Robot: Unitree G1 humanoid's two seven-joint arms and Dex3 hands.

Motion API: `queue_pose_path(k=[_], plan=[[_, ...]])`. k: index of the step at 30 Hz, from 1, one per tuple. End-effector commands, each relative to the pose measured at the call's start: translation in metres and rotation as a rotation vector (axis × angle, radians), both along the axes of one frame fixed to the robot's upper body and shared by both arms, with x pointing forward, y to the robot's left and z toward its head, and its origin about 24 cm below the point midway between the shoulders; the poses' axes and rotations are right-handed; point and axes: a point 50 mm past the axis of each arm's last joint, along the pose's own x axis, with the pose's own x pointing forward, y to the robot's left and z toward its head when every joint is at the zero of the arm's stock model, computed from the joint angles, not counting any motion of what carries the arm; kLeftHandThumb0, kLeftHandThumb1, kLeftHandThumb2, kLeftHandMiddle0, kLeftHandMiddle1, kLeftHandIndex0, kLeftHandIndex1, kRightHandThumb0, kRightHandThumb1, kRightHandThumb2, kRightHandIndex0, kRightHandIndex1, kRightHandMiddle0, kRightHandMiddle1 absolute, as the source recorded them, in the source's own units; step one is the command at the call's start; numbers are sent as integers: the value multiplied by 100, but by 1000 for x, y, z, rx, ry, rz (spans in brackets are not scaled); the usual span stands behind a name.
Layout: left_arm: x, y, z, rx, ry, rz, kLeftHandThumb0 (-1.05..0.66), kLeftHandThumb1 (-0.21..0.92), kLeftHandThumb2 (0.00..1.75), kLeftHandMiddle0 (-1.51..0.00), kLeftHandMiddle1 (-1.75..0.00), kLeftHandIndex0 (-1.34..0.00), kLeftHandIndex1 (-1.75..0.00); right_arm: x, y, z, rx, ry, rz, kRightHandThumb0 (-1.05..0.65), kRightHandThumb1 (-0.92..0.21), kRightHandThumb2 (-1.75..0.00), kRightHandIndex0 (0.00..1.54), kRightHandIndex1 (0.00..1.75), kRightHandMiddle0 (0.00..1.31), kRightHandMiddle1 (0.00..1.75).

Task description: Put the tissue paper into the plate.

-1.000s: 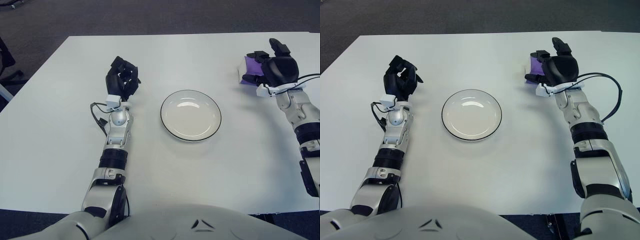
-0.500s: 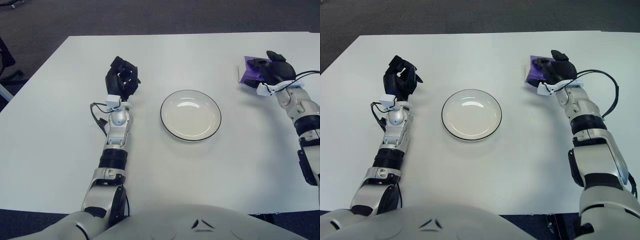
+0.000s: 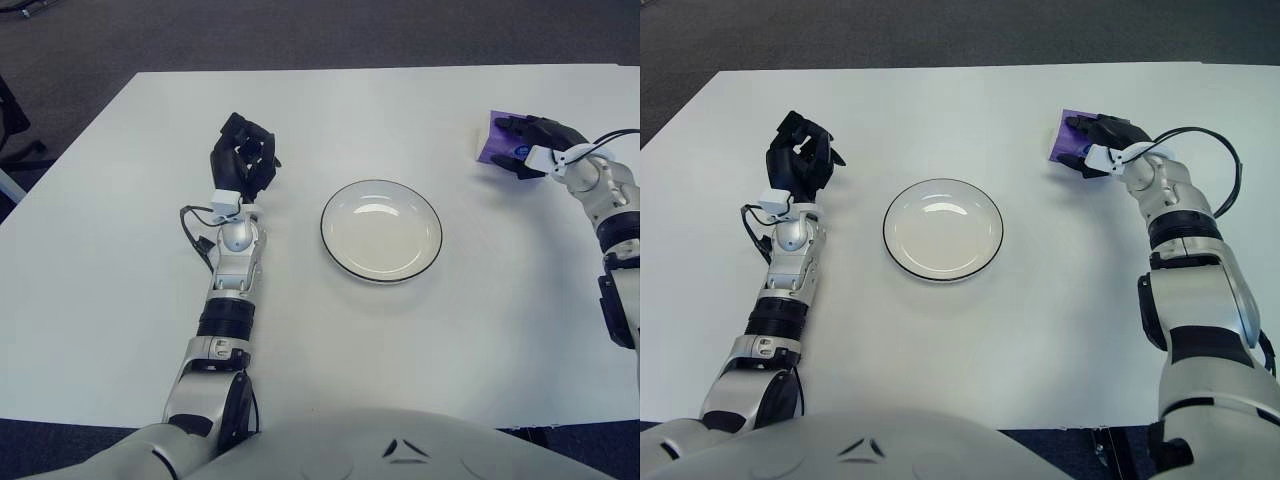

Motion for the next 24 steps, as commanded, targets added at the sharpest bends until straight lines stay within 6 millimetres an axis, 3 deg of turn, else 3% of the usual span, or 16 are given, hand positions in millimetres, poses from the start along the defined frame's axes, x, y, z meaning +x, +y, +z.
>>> queue_pose_path(k=[1, 10, 24], plan=[[-58, 13, -101, -51, 395, 93, -27, 92, 34, -91, -175, -74, -175, -13, -9, -20, 57, 152, 38, -77, -92, -62, 52, 4, 40, 4], [-57, 13, -100, -49, 392, 93, -27, 92, 34, -92, -175, -75, -175, -28, -12, -14, 104, 133, 160, -68, -92, -53, 55, 2, 44, 5], [-56, 12, -99, -47, 387, 90, -27, 92, 34, -92, -175, -75, -175, -60, 1, 10, 48, 61, 339, -68, -92, -52, 55, 1, 45, 4]])
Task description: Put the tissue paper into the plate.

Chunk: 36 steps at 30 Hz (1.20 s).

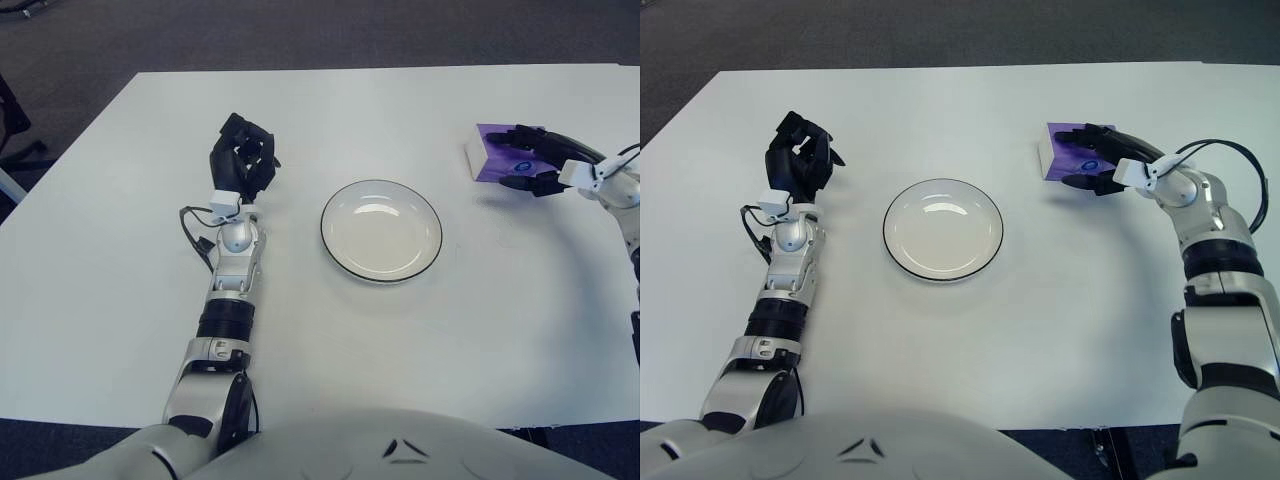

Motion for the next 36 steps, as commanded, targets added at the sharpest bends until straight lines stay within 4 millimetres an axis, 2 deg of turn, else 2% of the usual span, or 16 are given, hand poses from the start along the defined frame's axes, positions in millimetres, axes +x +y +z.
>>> queue_pose_path(k=[1, 10, 16, 36], plan=[[-55, 12, -99, -46, 388, 87, -27, 92, 34, -92, -175, -75, -175, -21, 6, 5, -47, 19, 95, -68, -92, -52, 55, 1, 45, 4], [-53, 11, -100, -44, 387, 82, -26, 92, 34, -93, -175, -76, -175, -30, 14, 16, -105, -5, 131, -69, -92, -53, 55, 0, 45, 4], [-53, 11, -100, -43, 386, 80, -26, 92, 34, -93, -175, -75, -175, -30, 14, 16, -115, -20, 118, -70, -92, -54, 53, 0, 45, 4], [-54, 10, -100, -39, 382, 79, -26, 92, 35, -93, -175, -75, -175, -27, 18, 11, -116, -126, 54, -73, -92, -51, 24, 0, 34, 0]])
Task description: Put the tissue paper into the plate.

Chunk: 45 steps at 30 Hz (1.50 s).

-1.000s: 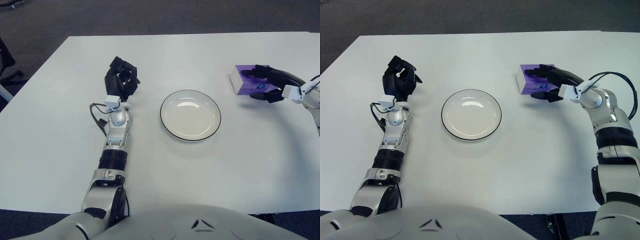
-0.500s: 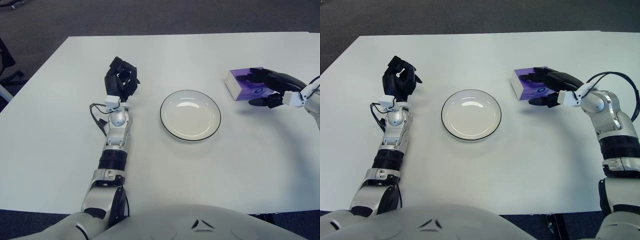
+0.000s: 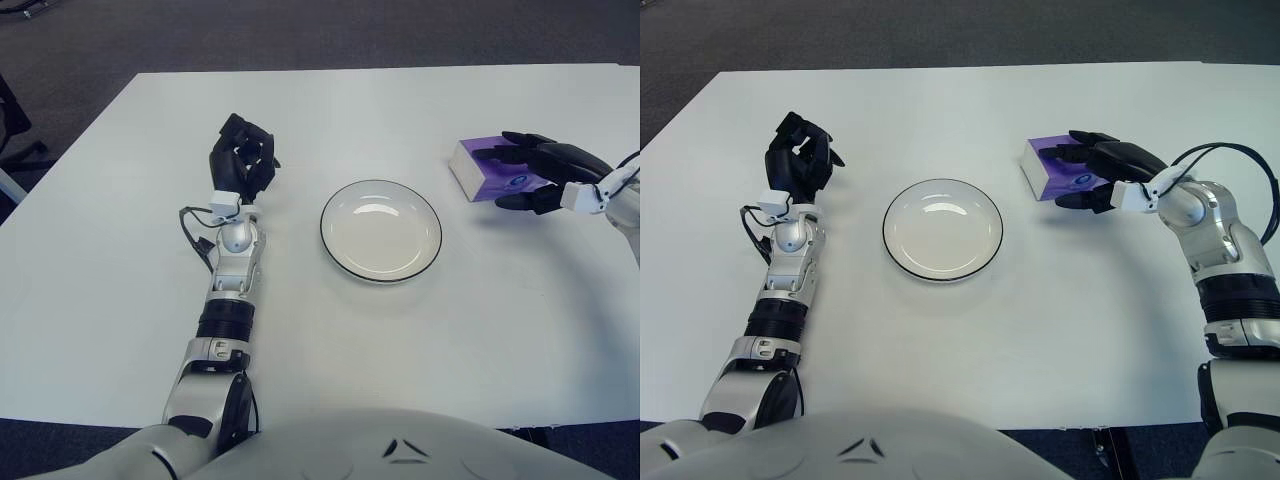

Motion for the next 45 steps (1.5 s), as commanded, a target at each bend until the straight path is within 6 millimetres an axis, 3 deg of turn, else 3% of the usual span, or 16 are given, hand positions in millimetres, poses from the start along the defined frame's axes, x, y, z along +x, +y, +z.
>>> queue_pose_path(k=[1, 25, 45], plan=[[-54, 10, -99, -40, 379, 79, -26, 92, 35, -93, -175, -75, -175, -3, -2, 0, -3, -70, -28, -73, -92, -51, 23, 0, 34, 0], [-53, 8, -100, -34, 380, 84, -26, 92, 34, -93, -175, -76, -175, 2, -1, 5, 135, -288, -74, -63, -92, -38, 23, 1, 34, 2], [-54, 8, -99, -20, 374, 91, -27, 92, 33, -92, -175, -76, -175, 15, 5, -10, 45, -85, -64, -67, -92, -36, 11, 0, 26, 0]])
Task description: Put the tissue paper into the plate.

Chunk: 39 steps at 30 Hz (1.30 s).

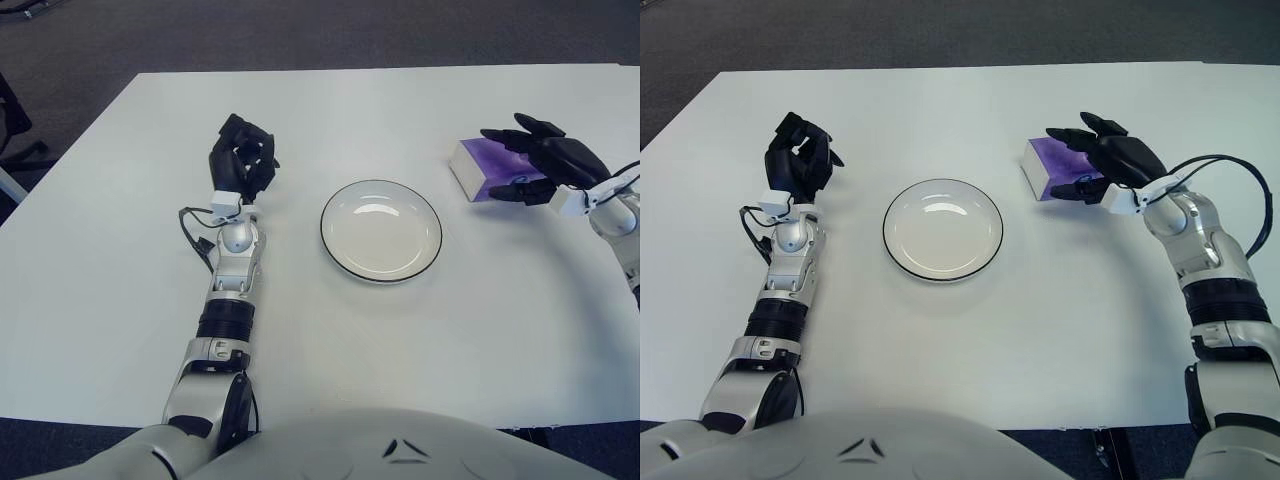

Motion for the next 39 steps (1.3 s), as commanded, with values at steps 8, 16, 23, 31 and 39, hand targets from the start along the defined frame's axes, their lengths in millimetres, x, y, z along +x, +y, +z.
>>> queue_pose_path(k=[8, 16, 23, 31, 39], plan=[[-55, 9, -98, -28, 367, 79, -27, 92, 34, -92, -175, -76, -175, 17, 4, -10, -45, 219, -14, -79, -92, -41, 9, 0, 24, 0], [-57, 9, -97, -23, 360, 80, -26, 92, 34, -93, -175, -76, -175, 33, -1, -35, -22, 357, -90, -92, -92, -42, 6, 0, 17, 0], [-58, 10, -97, -23, 358, 83, -26, 92, 34, -93, -175, -77, -175, 37, -1, -51, -37, 380, -119, -98, -92, -40, 3, 0, 14, 0], [-60, 9, -96, -23, 354, 85, -26, 92, 34, -93, -175, -77, -175, 40, 2, -62, -47, 381, -135, -99, -92, -40, 1, 0, 14, 0], [-60, 9, -96, -26, 353, 87, -26, 92, 34, -93, -175, -77, -175, 36, 2, -76, -77, 226, -195, -72, -92, -29, 15, 2, 31, 7]])
